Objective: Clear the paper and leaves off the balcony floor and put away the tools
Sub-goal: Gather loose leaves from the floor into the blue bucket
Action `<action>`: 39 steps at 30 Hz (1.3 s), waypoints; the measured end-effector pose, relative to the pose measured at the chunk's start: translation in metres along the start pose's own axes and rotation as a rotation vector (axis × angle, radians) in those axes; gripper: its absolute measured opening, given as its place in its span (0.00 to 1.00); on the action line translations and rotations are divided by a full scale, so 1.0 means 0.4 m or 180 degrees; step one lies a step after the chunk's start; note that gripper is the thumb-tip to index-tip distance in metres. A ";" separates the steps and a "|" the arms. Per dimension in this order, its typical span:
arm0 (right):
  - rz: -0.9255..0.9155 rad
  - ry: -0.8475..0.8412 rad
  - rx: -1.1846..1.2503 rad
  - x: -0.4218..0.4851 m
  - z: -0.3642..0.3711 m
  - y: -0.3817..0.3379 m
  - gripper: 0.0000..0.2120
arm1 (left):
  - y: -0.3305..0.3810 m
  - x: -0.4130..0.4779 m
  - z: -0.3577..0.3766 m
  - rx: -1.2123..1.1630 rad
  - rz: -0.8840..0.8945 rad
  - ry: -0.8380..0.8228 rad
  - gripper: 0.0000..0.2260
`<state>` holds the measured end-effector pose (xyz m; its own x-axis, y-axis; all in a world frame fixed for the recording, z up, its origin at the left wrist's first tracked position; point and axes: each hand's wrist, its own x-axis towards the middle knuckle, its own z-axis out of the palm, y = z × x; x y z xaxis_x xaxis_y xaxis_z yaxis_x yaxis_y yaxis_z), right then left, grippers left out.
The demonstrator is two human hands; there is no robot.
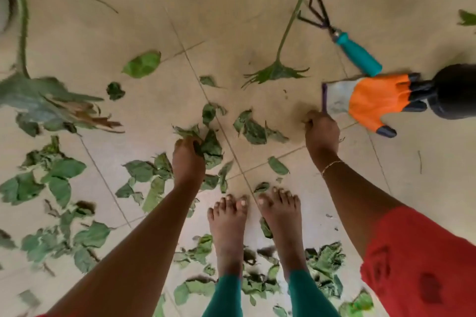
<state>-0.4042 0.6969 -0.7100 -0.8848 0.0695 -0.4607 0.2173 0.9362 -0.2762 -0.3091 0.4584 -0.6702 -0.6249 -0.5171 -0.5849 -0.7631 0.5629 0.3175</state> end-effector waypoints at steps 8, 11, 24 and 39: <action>-0.0974 -0.0477 0.0567 -0.085 0.097 -0.111 0.32 | -0.097 -0.043 0.030 0.0941 0.0236 -0.0533 0.51; -0.1662 -0.0404 -0.0197 -0.079 0.133 -0.173 0.37 | -0.089 -0.020 0.056 0.1264 0.0376 -0.0622 0.58; -0.2211 -0.0857 0.0090 0.050 0.084 -0.354 0.14 | -0.093 0.080 0.041 0.0800 0.0976 -0.0263 0.19; -0.3943 -0.1293 -0.2146 -0.150 0.231 -0.457 0.26 | -0.283 -0.017 -0.008 0.0326 -0.0707 0.0129 0.42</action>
<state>-0.3527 0.4895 -0.7098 -0.1595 -0.8735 -0.4599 -0.9084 0.3123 -0.2781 -0.2191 0.3960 -0.6997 -0.4515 -0.6597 -0.6008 -0.8629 0.4941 0.1059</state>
